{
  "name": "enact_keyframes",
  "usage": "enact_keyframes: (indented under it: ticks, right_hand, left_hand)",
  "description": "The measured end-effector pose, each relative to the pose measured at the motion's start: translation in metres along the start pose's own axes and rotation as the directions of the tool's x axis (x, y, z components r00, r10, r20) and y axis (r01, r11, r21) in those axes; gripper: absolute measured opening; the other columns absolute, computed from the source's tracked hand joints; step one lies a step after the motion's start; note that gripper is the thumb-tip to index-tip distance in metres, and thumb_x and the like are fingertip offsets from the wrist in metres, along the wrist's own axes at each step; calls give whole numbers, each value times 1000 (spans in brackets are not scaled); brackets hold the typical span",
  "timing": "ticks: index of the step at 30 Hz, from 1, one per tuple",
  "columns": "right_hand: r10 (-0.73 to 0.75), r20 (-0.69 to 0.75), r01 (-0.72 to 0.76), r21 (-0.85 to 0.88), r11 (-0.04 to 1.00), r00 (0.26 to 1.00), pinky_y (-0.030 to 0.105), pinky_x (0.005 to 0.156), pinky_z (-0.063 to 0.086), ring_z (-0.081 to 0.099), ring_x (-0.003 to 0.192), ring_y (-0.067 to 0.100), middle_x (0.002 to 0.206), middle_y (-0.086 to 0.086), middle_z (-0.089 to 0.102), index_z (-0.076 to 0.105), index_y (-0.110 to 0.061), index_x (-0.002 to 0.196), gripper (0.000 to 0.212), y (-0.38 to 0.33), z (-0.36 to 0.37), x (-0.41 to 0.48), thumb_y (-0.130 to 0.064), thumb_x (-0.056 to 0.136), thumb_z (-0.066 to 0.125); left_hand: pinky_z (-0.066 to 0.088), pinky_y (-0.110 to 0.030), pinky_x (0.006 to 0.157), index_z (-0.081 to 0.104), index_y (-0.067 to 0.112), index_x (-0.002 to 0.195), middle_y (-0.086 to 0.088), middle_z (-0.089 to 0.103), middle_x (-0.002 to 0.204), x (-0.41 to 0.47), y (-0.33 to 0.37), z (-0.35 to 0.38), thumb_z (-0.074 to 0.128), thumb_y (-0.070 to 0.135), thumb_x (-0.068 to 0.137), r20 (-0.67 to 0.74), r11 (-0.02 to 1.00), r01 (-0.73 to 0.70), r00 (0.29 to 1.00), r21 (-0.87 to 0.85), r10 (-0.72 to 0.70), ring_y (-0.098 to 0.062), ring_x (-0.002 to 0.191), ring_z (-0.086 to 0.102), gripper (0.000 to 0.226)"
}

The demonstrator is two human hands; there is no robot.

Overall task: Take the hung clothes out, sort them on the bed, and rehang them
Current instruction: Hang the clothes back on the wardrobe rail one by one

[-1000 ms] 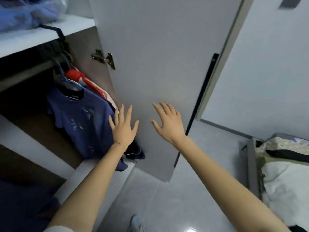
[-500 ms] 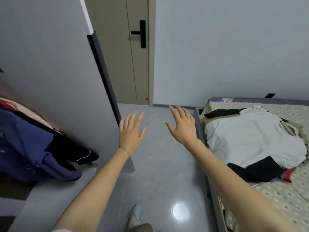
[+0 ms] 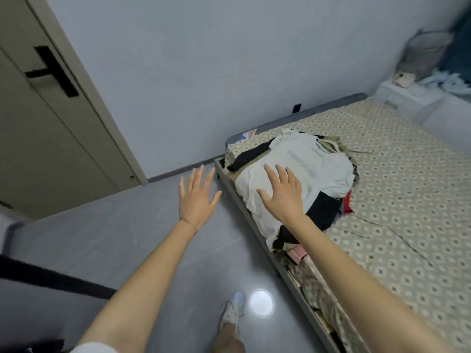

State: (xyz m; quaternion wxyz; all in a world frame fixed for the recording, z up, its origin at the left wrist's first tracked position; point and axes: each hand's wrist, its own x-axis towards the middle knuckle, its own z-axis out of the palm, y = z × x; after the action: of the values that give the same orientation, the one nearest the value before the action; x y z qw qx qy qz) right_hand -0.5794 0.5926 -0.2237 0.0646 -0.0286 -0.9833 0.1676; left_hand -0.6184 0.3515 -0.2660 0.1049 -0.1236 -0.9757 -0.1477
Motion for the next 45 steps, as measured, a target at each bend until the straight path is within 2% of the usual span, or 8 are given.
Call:
enact_keyframes:
  ticks: [3, 11, 17, 30, 34, 37, 42, 45]
  right_hand:
    - [106, -17, -107, -18, 994, 994, 46, 119, 13, 8, 149, 32, 162, 7, 17, 18, -30, 155, 66, 32, -2, 29, -50, 98, 44]
    - [345, -64, -347, -25, 937, 936, 48, 117, 17, 12, 148, 33, 161, 10, 21, 20, -28, 155, 67, 97, -5, 97, -49, 97, 47]
    - [460, -80, -463, -20, 886, 884, 48, 118, 16, 11, 149, 33, 161, 10, 19, 19, -28, 156, 69, 147, -9, 136, -49, 97, 48]
    - [585, -13, -583, 60, 810, 811, 49, 120, 10, 7, 150, 32, 162, 10, 14, 19, -27, 156, 68, 275, 13, 255, -49, 98, 47]
    - [592, 51, -593, 16, 805, 804, 49, 119, 12, 6, 150, 32, 163, 10, 11, 17, -27, 156, 68, 307, 27, 296, -49, 98, 46]
    - [616, 63, -619, 29, 785, 785, 50, 120, 12, 7, 149, 33, 163, 11, 12, 18, -26, 156, 69, 329, 39, 323, -48, 98, 48]
    - [682, 124, -690, 35, 723, 721, 46, 121, 4, 0, 150, 30, 164, 9, 3, 10, -28, 157, 69, 371, 70, 372, -48, 100, 42]
    - [726, 150, -739, 50, 672, 671, 47, 121, 2, -2, 151, 29, 164, 8, 1, 9, -29, 157, 68, 398, 96, 399, -48, 100, 41]
  left_hand:
    - [4, -54, 121, 21, 27, 156, -9, 22, 163, 55, 18, 23, 42, 50, 100, 38, 995, -95, 995, -15, 96, -27, 151, 15, 65]
    - [12, -60, 119, 28, 25, 155, -11, 30, 159, 189, 55, 76, 22, 59, 95, 98, 965, -262, 960, -28, 264, -30, 149, 22, 70]
    - [12, -58, 116, 28, 27, 154, -10, 28, 160, 263, 95, 120, 26, 59, 95, 125, 937, -344, 929, -62, 349, -30, 147, 23, 68]
    - [4, -56, 118, 26, 27, 156, -8, 25, 162, 405, 182, 226, 22, 60, 94, 227, 886, -448, 856, -122, 465, -30, 150, 20, 70]
    - [14, -60, 117, 29, 27, 154, -9, 30, 160, 447, 196, 259, 27, 57, 96, 251, 863, -492, 827, -111, 504, -31, 148, 25, 65]
    - [11, -59, 118, 30, 26, 154, -8, 29, 160, 476, 205, 287, 25, 58, 96, 314, 864, -489, 807, -121, 501, -31, 148, 23, 66]
    - [21, -61, 116, 37, 24, 151, -9, 35, 157, 531, 222, 348, 31, 55, 96, 353, 836, -529, 762, -143, 542, -32, 145, 31, 64]
    - [15, -58, 116, 40, 23, 150, -9, 37, 156, 564, 233, 395, 32, 54, 95, 392, 818, -542, 721, -194, 571, -32, 145, 33, 64]
